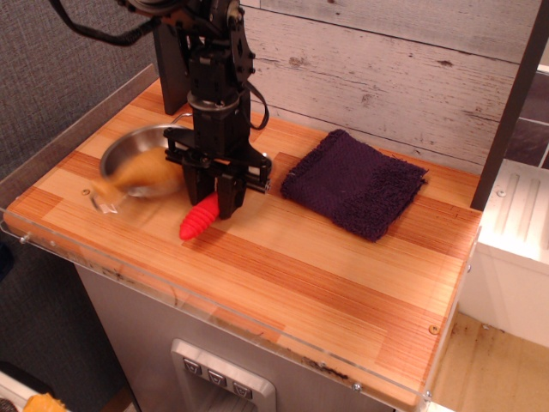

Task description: Put the spoon to the right of the bowl.

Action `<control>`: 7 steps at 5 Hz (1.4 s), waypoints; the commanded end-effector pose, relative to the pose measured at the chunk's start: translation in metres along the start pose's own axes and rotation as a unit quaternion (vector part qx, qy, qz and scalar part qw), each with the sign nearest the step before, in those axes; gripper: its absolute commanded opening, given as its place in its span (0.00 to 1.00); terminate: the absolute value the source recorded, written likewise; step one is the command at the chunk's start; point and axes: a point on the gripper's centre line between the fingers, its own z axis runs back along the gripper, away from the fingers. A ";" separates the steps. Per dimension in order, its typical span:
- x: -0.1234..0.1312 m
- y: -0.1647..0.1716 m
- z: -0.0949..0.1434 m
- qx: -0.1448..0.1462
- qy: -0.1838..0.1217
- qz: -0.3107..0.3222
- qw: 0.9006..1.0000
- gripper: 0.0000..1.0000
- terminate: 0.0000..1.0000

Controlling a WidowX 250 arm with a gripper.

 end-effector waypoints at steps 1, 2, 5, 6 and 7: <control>0.000 0.000 0.017 0.008 -0.021 -0.007 1.000 1.00 0.00; -0.003 -0.001 0.028 0.011 -0.036 -0.017 0.999 1.00 0.00; -0.016 -0.001 0.068 -0.015 -0.097 -0.073 0.993 1.00 0.00; -0.021 0.004 0.071 -0.019 -0.105 -0.076 0.991 1.00 0.00; -0.021 0.004 0.071 -0.019 -0.105 -0.076 0.991 1.00 0.00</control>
